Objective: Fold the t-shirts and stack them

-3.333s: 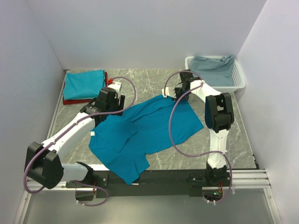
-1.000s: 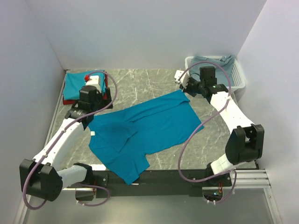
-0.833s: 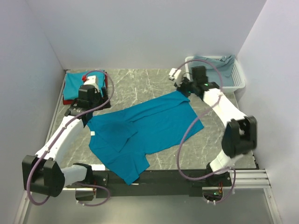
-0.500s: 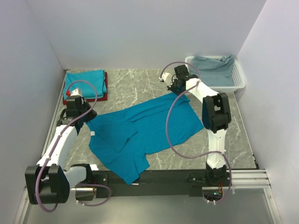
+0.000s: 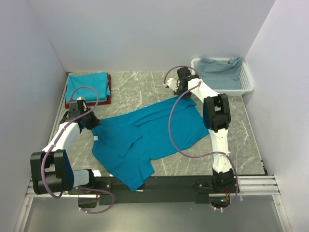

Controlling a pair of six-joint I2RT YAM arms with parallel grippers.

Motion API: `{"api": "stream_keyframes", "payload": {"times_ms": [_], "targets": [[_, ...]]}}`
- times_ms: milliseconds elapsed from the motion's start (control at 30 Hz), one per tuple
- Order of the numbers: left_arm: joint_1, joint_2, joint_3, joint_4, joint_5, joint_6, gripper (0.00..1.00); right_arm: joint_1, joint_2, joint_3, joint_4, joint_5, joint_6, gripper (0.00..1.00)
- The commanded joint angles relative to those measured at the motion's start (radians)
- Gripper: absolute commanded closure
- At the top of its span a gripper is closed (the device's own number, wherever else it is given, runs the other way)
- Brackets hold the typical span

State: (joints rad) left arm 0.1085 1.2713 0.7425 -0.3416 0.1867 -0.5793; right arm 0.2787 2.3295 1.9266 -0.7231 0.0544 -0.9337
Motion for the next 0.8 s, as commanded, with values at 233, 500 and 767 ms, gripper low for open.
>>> {"api": "stream_keyframes", "payload": {"times_ms": [233, 500, 767], "targets": [[0.030, -0.039, 0.060, 0.036, 0.091, 0.073, 0.89, 0.014, 0.108, 0.204, -0.130, 0.055, -0.073, 1.00], [0.053, -0.089, 0.037, 0.058, 0.096, 0.085, 0.73, 0.025, 0.174, 0.265, -0.131, 0.097, -0.108, 1.00], [0.059, -0.108, 0.029, 0.067, 0.099, 0.091, 0.73, 0.050, 0.243, 0.365, -0.148, 0.124, -0.146, 1.00]]}}
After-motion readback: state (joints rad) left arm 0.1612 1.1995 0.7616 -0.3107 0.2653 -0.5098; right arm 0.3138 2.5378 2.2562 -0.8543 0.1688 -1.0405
